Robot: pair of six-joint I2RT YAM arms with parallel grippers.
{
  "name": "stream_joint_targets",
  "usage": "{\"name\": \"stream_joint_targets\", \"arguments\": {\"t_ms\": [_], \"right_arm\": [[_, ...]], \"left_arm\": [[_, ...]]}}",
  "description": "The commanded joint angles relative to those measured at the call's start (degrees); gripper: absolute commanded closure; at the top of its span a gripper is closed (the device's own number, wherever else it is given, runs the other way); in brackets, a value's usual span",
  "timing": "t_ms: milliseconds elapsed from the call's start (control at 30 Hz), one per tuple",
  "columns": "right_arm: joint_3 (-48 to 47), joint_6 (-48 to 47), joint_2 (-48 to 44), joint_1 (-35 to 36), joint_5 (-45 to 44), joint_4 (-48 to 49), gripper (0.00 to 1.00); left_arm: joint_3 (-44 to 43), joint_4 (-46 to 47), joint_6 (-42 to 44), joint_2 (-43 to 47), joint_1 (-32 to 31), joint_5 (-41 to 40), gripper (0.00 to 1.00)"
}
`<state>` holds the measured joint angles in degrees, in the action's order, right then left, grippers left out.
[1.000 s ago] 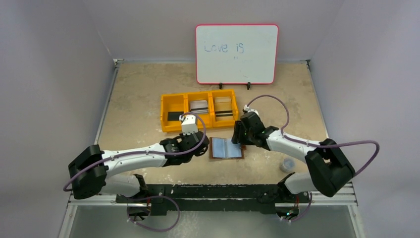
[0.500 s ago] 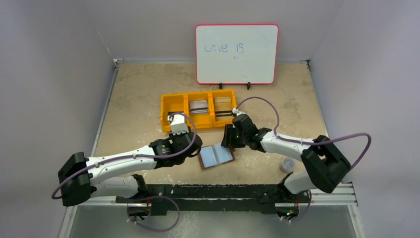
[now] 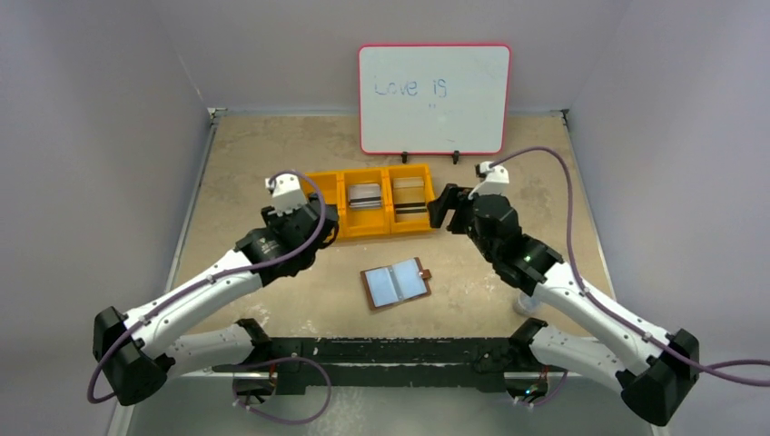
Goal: Take the credit cards out of the card holder
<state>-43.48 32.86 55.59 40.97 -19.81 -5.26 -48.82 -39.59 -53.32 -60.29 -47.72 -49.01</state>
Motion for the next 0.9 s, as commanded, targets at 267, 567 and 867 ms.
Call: {"name": "stream_joint_targets", "arguments": {"t_ms": [267,567,867], "right_arm": [[-2.7,-19.6,-11.5,-0.5,-25.6,12.9,0.03],[-9.3,-15.7,-1.3,-15.8,-11.9,3.8,0.0],[-13.8,-18.0,-1.1,-20.6,-3.4,3.3,0.0]], "left_arm": [[-15.2,-8.5,16.2,2.3,19.4,-7.6,0.24],[-17.4,-11.7,8.7,5.6,24.3,-9.0,0.22],[-16.4,-18.3,2.4,8.5,24.3,-12.6,0.18]]}}
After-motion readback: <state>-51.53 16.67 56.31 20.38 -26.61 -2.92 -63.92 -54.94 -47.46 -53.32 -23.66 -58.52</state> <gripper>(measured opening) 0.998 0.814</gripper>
